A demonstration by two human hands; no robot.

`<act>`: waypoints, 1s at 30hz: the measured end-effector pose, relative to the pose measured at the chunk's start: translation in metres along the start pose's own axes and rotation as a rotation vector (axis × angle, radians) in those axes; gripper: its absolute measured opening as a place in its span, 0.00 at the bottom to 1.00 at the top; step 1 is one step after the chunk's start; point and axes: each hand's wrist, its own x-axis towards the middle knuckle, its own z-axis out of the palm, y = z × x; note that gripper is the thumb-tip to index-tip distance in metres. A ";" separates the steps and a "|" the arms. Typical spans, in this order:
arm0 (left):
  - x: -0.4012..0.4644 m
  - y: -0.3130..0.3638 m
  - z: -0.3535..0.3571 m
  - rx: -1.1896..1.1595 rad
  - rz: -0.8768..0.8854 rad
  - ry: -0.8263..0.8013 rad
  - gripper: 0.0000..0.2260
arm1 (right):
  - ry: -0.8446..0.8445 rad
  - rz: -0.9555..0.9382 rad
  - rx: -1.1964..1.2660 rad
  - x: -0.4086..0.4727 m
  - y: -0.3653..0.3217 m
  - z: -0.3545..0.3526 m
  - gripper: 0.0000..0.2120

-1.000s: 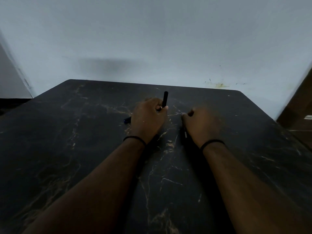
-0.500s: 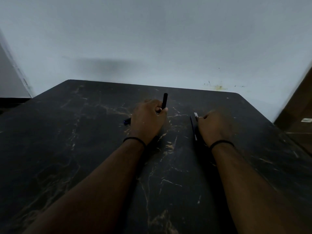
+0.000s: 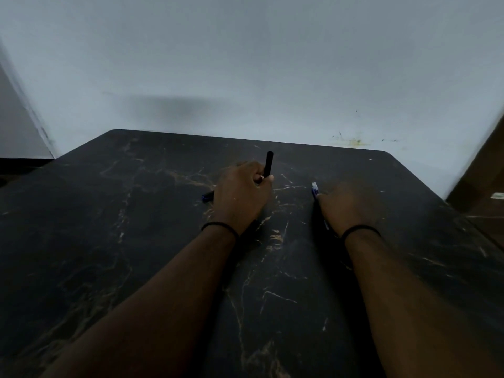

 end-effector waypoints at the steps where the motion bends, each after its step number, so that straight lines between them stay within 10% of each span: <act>1: 0.000 0.000 0.000 0.000 -0.002 -0.002 0.08 | -0.007 0.001 0.004 0.000 0.000 -0.001 0.19; 9: 0.001 0.000 0.000 0.004 -0.005 0.005 0.08 | -0.010 0.004 0.027 -0.002 -0.002 -0.005 0.15; 21: 0.001 -0.001 0.000 0.008 0.007 0.005 0.07 | 0.434 -0.291 0.282 -0.012 -0.017 -0.005 0.04; 30: 0.000 -0.001 -0.001 0.014 -0.002 0.010 0.07 | 0.502 -0.302 0.386 -0.013 -0.015 -0.007 0.15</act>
